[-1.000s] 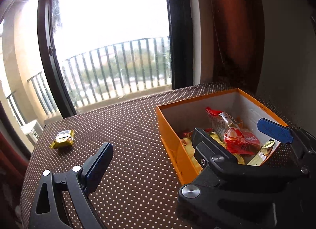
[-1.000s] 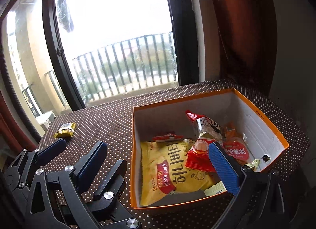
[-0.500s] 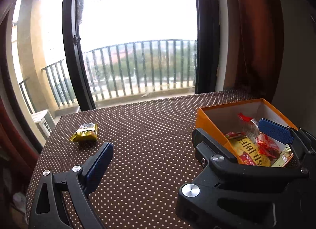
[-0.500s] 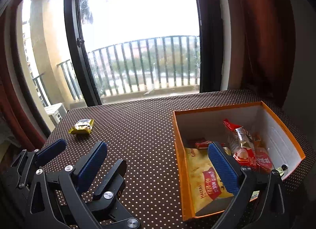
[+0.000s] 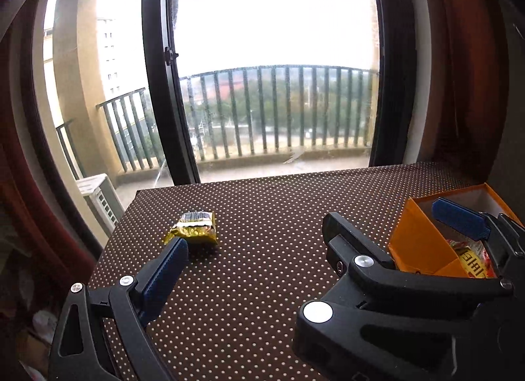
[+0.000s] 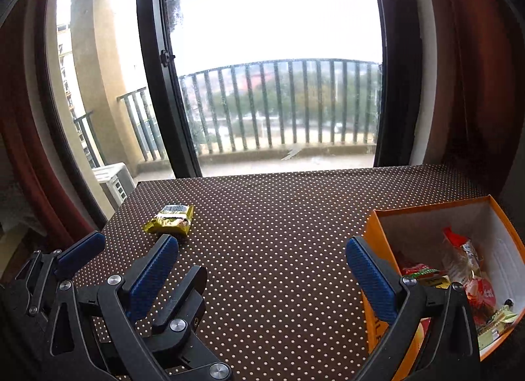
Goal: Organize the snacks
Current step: 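Move both open tools back from the box toward the yellow packet, then lower the left tool around the yellow-and-silver packet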
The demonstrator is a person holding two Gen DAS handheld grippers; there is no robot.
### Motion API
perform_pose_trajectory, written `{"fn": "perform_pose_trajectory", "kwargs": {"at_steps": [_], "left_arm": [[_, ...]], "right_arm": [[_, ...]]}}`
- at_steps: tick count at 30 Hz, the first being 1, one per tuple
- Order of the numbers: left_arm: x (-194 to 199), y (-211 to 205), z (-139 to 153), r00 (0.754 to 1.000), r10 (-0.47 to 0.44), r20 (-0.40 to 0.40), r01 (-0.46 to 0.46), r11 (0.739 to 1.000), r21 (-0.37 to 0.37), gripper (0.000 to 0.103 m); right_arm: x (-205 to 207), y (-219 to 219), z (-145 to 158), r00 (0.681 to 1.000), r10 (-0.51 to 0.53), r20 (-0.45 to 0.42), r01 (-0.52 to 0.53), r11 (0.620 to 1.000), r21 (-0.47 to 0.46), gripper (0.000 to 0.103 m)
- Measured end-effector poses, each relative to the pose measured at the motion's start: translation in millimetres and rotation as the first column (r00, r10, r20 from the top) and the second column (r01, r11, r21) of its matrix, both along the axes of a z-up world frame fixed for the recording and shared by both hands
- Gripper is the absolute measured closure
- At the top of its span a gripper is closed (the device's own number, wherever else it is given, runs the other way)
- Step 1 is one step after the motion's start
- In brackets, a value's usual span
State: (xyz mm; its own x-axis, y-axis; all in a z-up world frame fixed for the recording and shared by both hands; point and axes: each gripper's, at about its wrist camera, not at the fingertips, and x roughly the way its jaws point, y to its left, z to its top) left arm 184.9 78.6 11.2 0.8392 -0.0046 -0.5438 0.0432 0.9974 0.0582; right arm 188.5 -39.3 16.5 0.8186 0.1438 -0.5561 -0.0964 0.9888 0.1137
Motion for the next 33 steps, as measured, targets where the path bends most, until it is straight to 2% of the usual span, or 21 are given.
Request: {"fn": "perform_pose_trajectory", "kwargs": {"at_steps": [11,16,24,29,31,33], "left_arm": [[52.6,28.3,15.5,0.995,0.095,0.019,-0.095,0.995,0.013,0.006],[78.6,37.4,12.3,0.991,0.135,-0.008,-0.135,0.991,0.022,0.006],[126.3,51.6,-8.6,0.987,0.131,-0.097,-0.129,0.991,0.030,0.006],[160.0,55.8,-28.4,0.981,0.120,-0.149,-0.117,0.993,0.029,0.006],[172.4,53.0,-35.2,0.982,0.112,-0.151,-0.102,0.992,0.074,0.006],[184.5,52.7,-44.0,0.980,0.085,-0.181,-0.075,0.995,0.062,0.005]], "right_arm": [[63.8,38.0,8.6,0.997,0.072,0.008,-0.072,0.997,0.010,0.000],[92.4,50.2,9.1,0.994,0.109,0.015,-0.109,0.994,0.011,0.000],[143.3,67.8,-13.2,0.986,0.158,-0.050,-0.156,0.987,0.036,0.000],[174.5,75.5,-34.2,0.987,0.125,-0.099,-0.124,0.992,0.015,0.000],[188.5,75.3,-45.0,0.986,0.111,-0.124,-0.107,0.993,0.041,0.000],[204.3,73.8,-57.4,0.981,0.105,-0.165,-0.094,0.993,0.072,0.000]]}}
